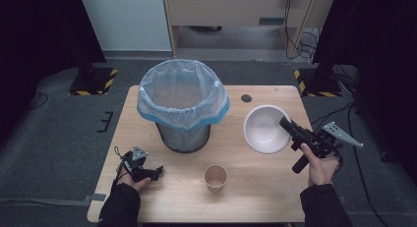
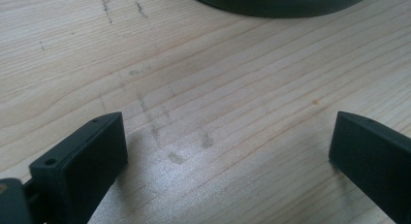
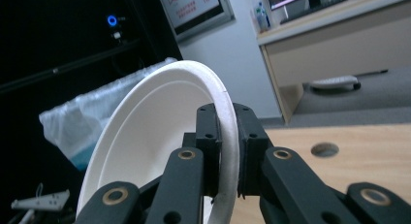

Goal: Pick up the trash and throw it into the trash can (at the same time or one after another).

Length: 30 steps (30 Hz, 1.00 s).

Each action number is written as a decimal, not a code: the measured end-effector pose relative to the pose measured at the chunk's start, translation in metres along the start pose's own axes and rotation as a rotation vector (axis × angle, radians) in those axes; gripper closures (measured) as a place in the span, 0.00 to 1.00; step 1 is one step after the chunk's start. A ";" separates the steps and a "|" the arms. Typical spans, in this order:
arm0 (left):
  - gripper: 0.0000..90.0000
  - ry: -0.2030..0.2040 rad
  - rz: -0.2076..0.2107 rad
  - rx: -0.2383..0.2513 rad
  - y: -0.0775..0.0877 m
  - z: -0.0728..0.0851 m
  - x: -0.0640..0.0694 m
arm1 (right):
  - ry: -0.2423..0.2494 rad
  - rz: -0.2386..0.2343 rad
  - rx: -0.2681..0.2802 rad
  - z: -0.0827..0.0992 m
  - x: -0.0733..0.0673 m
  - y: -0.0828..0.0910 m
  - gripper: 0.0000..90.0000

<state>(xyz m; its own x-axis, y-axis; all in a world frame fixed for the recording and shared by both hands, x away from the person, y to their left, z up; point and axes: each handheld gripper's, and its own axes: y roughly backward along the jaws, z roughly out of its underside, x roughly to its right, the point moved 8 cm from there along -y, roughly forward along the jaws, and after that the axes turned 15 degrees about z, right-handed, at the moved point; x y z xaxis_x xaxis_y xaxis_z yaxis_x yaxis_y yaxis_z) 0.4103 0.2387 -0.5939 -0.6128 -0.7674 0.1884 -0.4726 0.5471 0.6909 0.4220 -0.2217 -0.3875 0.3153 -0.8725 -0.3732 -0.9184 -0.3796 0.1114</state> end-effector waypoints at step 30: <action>0.00 0.000 0.000 0.000 0.000 0.000 0.000 | -0.028 -0.075 0.222 -0.106 -0.067 -0.024 0.92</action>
<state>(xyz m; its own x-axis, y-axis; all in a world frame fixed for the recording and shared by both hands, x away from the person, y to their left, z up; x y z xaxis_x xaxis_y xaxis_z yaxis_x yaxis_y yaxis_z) 0.4103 0.2387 -0.5939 -0.6128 -0.7674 0.1887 -0.4724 0.5472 0.6910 0.4480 -0.1864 -0.2679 0.3811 -0.8341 -0.3988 -0.9235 -0.3638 -0.1217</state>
